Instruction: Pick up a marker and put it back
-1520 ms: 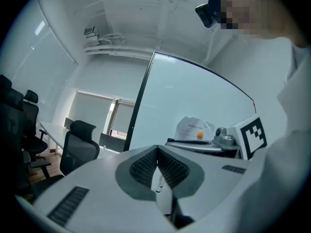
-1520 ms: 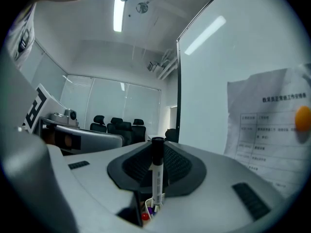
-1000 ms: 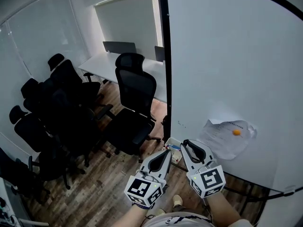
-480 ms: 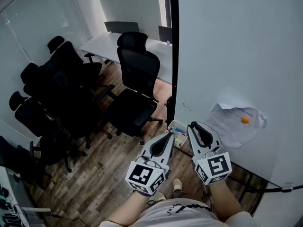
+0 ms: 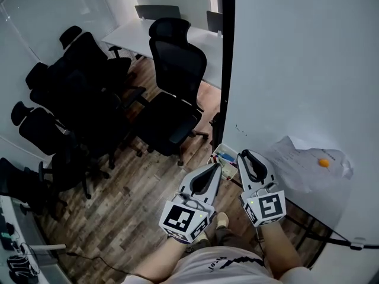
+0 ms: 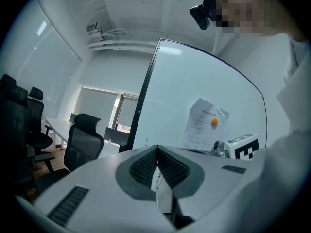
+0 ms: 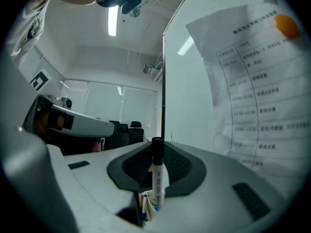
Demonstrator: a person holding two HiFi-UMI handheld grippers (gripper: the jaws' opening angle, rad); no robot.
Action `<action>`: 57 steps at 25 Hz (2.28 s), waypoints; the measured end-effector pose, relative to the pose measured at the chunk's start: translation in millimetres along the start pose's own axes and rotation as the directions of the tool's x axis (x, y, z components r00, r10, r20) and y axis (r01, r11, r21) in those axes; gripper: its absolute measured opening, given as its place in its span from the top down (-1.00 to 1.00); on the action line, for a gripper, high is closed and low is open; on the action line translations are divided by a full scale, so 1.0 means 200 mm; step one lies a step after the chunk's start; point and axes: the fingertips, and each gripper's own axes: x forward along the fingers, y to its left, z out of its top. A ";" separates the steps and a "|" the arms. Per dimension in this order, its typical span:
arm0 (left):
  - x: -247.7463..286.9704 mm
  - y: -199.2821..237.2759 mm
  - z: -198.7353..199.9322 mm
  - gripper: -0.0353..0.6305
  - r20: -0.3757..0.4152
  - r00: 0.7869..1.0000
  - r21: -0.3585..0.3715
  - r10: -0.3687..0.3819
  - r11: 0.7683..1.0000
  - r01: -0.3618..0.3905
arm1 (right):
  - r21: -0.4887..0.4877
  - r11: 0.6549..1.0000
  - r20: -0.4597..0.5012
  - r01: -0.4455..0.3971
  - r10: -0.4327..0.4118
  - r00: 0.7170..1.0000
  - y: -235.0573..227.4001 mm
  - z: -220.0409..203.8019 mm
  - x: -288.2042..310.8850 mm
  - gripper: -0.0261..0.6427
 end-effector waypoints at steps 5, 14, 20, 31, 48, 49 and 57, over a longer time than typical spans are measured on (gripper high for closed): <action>0.08 0.06 -0.15 0.86 -0.049 0.999 -0.015 0.018 1.000 -0.019 | -0.015 1.000 -0.029 -0.024 0.024 0.999 -0.02 -0.20 0.08 0.69; 0.16 0.21 -0.41 0.86 -0.127 0.990 -0.057 0.063 0.996 -0.071 | -0.043 0.998 -0.099 -0.047 0.042 0.994 -0.02 -0.54 0.21 0.69; 0.16 0.24 -0.48 0.86 -0.155 0.985 -0.075 0.080 0.993 -0.092 | -0.203 0.976 -0.172 -0.076 0.041 0.984 0.03 -0.67 0.23 0.69; 0.15 0.25 -0.47 0.86 -0.149 0.985 -0.078 0.091 0.992 -0.103 | -0.230 0.965 -0.193 -0.127 0.083 0.978 0.10 -0.64 0.27 0.56; 0.04 0.22 -0.40 0.86 -0.109 0.989 -0.054 0.095 0.993 -0.101 | -0.250 0.957 -0.113 -0.149 0.125 0.986 0.24 -0.37 0.20 0.51; 0.04 0.21 -0.39 0.86 -0.104 0.990 -0.050 0.093 0.994 -0.098 | -0.239 0.959 -0.109 -0.151 0.128 0.986 0.25 -0.35 0.19 0.51; -0.03 0.13 -0.25 0.86 -0.060 0.996 -0.018 0.069 0.997 -0.070 | -0.116 0.984 -0.086 -0.136 0.126 0.988 0.33 -0.16 0.06 0.56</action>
